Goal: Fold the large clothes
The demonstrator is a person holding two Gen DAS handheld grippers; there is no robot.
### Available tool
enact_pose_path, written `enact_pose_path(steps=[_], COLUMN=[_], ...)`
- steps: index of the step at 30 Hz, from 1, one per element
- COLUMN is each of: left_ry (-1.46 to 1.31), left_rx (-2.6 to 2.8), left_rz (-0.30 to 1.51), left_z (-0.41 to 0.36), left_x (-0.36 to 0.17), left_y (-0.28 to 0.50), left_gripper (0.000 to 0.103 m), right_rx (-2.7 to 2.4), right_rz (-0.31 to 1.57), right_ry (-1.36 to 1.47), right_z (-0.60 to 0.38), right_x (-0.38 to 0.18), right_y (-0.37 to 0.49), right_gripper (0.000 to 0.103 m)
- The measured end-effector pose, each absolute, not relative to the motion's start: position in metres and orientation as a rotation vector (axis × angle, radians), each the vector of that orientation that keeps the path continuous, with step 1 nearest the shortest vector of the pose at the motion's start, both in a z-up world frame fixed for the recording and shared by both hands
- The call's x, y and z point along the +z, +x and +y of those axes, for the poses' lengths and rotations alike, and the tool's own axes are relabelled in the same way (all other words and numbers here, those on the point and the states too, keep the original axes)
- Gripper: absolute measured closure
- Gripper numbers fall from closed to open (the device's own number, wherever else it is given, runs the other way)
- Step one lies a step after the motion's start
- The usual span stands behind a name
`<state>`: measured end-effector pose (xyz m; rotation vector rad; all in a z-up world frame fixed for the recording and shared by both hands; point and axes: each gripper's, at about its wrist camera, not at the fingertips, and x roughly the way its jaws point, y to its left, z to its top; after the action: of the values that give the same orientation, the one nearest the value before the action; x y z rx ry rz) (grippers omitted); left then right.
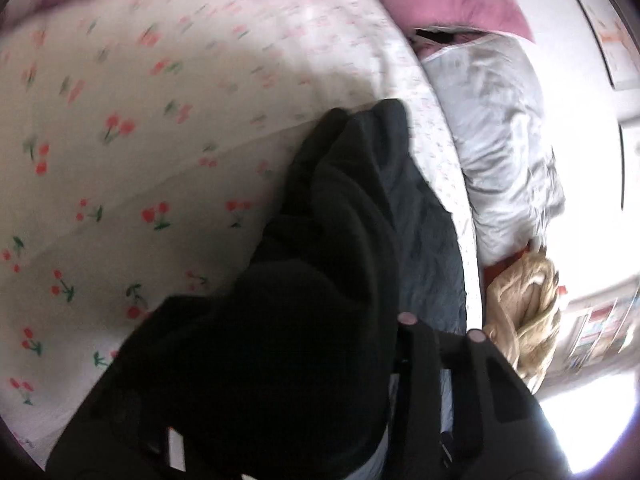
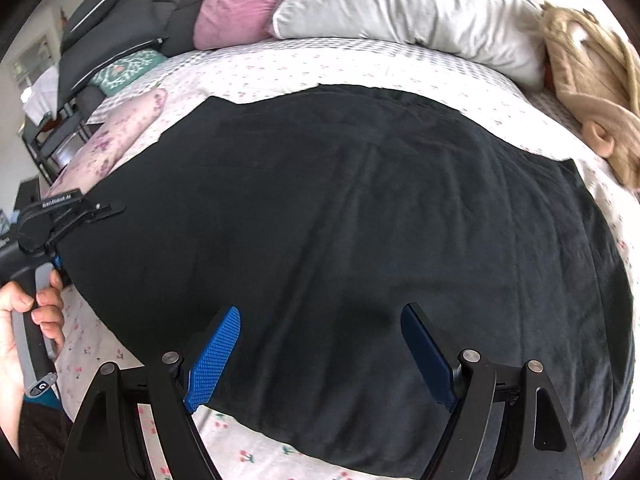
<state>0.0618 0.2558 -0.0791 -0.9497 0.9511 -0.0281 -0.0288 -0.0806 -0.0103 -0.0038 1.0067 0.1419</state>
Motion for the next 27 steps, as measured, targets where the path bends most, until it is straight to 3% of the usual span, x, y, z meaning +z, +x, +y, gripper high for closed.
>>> enact_pose_path(steps=[10, 13, 19, 27], left_ry=[-0.549, -0.498, -0.513, -0.458], left_rx=[-0.343, -0.465, -0.571, -0.681], left_rz=[0.652, 0.616, 0.614, 0.668], left_z=[0.173, 0.143, 0.101, 0.015], left_x=[0.043, 0.063, 0.07, 0.059], left_y=[0.039, 0.032, 0.04, 0.043], left_gripper=[0.066, 0.066, 0.067, 0.067], right_rx=[0.165, 0.178, 0.227, 0.156], right_rz=[1.041, 1.055, 1.057, 1.034], right_ry=[0.079, 0.142, 0.189, 0.515], right_z=[-0.087, -0.094, -0.106, -0.197], right_x=[-0.024, -0.037, -0.039, -0.016], right_y=[-0.014, -0.009, -0.009, -0.014], right_gripper=[0.019, 0.015, 0.013, 0.013])
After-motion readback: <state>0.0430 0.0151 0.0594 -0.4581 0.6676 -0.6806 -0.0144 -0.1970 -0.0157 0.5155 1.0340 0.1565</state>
